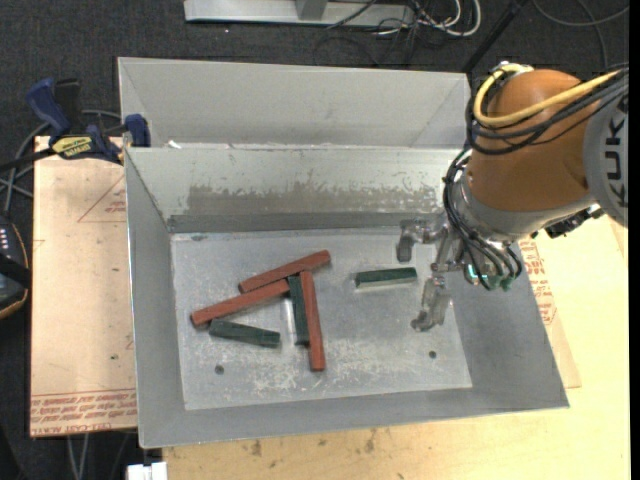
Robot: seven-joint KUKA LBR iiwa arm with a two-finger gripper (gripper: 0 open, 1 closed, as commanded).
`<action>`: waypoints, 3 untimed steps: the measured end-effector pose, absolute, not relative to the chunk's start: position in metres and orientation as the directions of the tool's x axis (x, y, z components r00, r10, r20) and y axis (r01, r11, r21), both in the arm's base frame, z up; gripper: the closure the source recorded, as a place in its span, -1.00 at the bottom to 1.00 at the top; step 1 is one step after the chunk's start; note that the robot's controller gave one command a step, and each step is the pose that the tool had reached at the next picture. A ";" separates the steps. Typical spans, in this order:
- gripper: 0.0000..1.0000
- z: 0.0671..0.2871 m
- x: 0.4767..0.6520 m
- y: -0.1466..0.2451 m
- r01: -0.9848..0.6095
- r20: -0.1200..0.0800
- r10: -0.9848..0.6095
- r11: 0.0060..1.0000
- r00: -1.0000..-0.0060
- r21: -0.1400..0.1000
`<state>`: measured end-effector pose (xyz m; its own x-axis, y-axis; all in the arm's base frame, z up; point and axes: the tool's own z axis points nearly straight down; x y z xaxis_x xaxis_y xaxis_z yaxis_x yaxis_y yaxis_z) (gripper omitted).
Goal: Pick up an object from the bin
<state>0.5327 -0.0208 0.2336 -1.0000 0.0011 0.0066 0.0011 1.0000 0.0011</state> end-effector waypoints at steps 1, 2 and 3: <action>-1.00 0.067 0.582 -0.016 0.059 0.000 0.059 0.998 -0.998 0.002; -1.00 0.070 0.616 -0.093 -0.240 -0.005 -0.240 0.971 -0.971 -0.003; 1.00 0.071 0.616 -0.091 -0.242 -0.004 -0.242 0.970 -0.970 0.000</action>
Offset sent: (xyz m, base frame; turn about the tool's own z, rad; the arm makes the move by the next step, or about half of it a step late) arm 0.0496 0.0036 -0.1636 0.0581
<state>0.6161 -0.0910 0.0708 -0.9703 -0.2419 -0.0036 -0.2419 0.9703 -0.0001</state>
